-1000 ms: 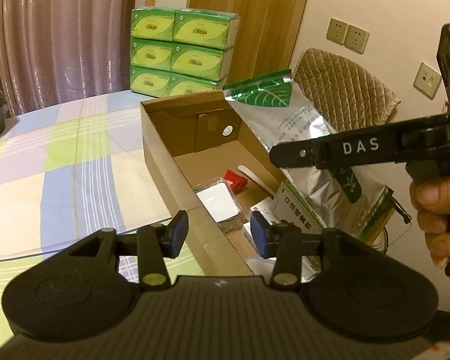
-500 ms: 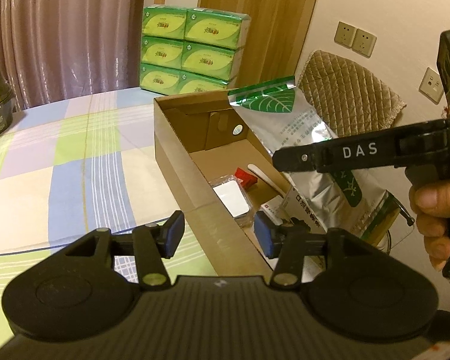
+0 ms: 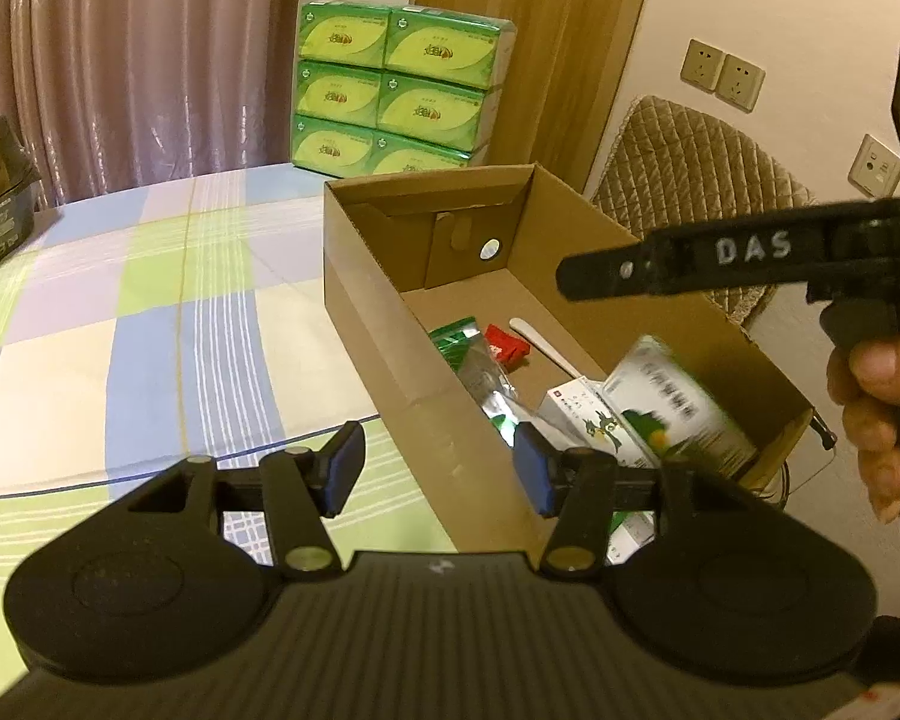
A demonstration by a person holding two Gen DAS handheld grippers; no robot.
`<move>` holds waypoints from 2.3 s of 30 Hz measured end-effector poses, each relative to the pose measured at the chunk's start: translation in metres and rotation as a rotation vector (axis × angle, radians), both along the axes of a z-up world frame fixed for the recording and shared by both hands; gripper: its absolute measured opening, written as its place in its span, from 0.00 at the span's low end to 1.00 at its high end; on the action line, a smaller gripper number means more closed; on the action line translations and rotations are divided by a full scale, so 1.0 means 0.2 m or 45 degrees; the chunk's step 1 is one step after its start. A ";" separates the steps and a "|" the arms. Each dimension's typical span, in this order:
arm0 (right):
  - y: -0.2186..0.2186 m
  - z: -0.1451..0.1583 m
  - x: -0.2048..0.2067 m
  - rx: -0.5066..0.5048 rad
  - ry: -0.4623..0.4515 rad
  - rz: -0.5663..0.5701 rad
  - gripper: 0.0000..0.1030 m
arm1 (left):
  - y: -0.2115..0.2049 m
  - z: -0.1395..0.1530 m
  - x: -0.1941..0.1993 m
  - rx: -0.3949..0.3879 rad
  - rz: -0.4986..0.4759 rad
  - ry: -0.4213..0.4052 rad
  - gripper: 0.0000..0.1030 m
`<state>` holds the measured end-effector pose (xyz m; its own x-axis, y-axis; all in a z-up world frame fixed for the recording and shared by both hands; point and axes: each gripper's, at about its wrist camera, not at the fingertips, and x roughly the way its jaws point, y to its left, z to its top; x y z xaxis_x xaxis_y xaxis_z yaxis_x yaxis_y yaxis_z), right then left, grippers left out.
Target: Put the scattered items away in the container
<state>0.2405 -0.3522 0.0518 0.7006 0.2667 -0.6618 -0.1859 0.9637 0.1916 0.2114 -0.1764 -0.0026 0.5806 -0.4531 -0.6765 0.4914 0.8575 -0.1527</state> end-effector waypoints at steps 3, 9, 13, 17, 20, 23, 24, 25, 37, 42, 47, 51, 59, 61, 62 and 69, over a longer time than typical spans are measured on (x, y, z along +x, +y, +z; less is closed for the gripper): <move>-0.01 0.01 -0.02 0.002 -0.017 -0.008 0.79 | 0.00 0.00 0.00 0.002 0.002 -0.002 0.51; -0.04 0.03 -0.10 -0.007 -0.037 -0.040 0.98 | 0.04 0.02 -0.05 -0.001 0.021 -0.025 0.73; -0.09 0.04 -0.18 -0.012 -0.030 -0.065 0.98 | 0.06 0.04 -0.10 0.015 0.043 -0.051 0.93; -0.14 0.05 -0.29 -0.023 -0.024 -0.083 0.98 | 0.07 0.06 -0.18 0.033 0.048 -0.063 0.99; -0.17 0.07 -0.37 -0.037 -0.021 -0.090 0.98 | 0.08 0.08 -0.24 0.021 0.076 -0.051 0.99; -0.18 0.10 -0.48 -0.064 -0.033 -0.084 0.98 | 0.09 0.10 -0.31 0.008 0.089 -0.045 0.99; -0.18 0.11 -0.52 -0.075 -0.043 -0.085 0.98 | 0.10 0.11 -0.33 -0.002 0.092 -0.043 0.99; -0.18 0.11 -0.55 -0.084 -0.048 -0.091 0.98 | 0.10 0.12 -0.36 -0.007 0.094 -0.045 0.99; -0.14 0.13 -0.95 -0.158 -0.043 -0.163 0.98 | 0.16 0.21 -0.66 0.062 0.201 -0.067 0.99; -0.11 0.12 -1.07 -0.179 -0.032 -0.195 0.98 | 0.18 0.23 -0.81 0.089 0.217 -0.104 0.99; -0.09 0.12 -1.17 -0.159 -0.018 -0.208 0.98 | 0.21 0.23 -0.92 0.079 0.218 -0.095 0.99; -0.06 0.13 -1.22 -0.168 -0.020 -0.199 0.98 | 0.22 0.24 -0.99 0.064 0.216 -0.085 0.99; -0.02 0.16 -1.28 -0.163 -0.030 -0.184 0.98 | 0.24 0.23 -1.05 0.034 0.242 -0.059 0.99; -0.01 0.16 -1.29 -0.164 -0.035 -0.179 0.98 | 0.24 0.23 -1.04 0.037 0.246 -0.049 0.99; 0.00 0.16 -1.29 -0.164 -0.036 -0.177 0.98 | 0.24 0.22 -1.04 0.040 0.250 -0.046 0.99; 0.01 0.14 -1.30 -0.153 -0.023 -0.173 0.98 | 0.24 0.21 -1.05 0.060 0.270 -0.062 0.99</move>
<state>-0.0187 -0.3504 0.0807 0.7368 0.0884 -0.6703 -0.0548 0.9960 0.0710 0.0014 -0.1283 0.0403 0.6919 -0.2863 -0.6628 0.3053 0.9479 -0.0908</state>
